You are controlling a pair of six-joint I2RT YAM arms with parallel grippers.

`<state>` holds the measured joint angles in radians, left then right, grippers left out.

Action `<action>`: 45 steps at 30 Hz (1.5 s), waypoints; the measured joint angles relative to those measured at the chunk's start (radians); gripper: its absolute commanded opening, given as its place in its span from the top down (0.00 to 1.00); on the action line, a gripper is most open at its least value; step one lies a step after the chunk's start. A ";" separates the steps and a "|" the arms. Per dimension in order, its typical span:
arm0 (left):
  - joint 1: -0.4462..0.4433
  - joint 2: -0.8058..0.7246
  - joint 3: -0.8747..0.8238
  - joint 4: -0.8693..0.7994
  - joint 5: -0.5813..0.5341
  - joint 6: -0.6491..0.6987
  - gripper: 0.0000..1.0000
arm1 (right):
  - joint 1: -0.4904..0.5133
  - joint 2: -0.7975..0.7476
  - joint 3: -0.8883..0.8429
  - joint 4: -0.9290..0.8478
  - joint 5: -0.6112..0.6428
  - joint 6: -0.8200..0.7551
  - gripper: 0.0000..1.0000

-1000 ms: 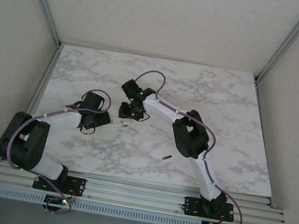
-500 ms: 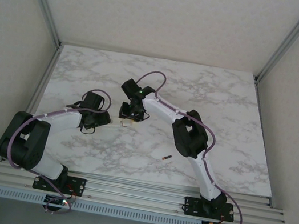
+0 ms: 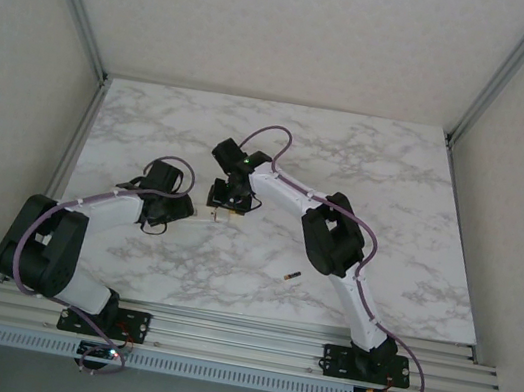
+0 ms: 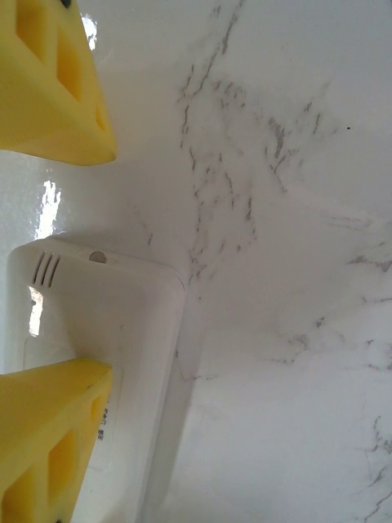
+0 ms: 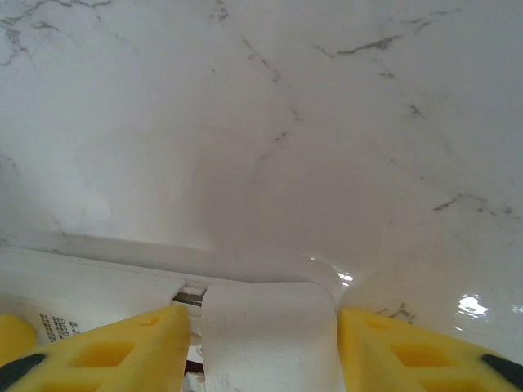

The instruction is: Load the batteries into the remote control

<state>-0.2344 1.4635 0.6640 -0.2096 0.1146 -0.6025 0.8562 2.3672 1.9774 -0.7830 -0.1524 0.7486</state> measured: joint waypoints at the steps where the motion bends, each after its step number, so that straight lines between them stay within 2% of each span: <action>1: 0.000 0.000 0.000 0.000 0.000 0.000 0.37 | 0.000 -0.002 -0.001 0.000 -0.002 0.000 0.49; 12: 0.000 0.000 0.000 0.000 0.000 0.000 0.37 | 0.000 -0.077 -0.078 0.002 -0.009 0.003 0.50; 23: -0.001 0.000 0.000 0.000 0.000 0.000 0.37 | 0.001 -0.087 -0.103 0.017 -0.028 0.002 0.53; 31: -0.001 0.000 0.000 0.000 0.000 0.000 0.37 | -0.021 -0.144 -0.167 0.071 -0.032 -0.006 0.55; 45: -0.001 0.000 0.000 0.000 0.000 -0.001 0.37 | -0.032 -0.144 -0.248 0.169 -0.051 -0.027 0.60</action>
<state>-0.2352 1.4631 0.6636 -0.2096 0.1150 -0.6033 0.8246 2.2234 1.7298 -0.6144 -0.2039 0.7212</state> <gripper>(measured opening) 0.630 0.402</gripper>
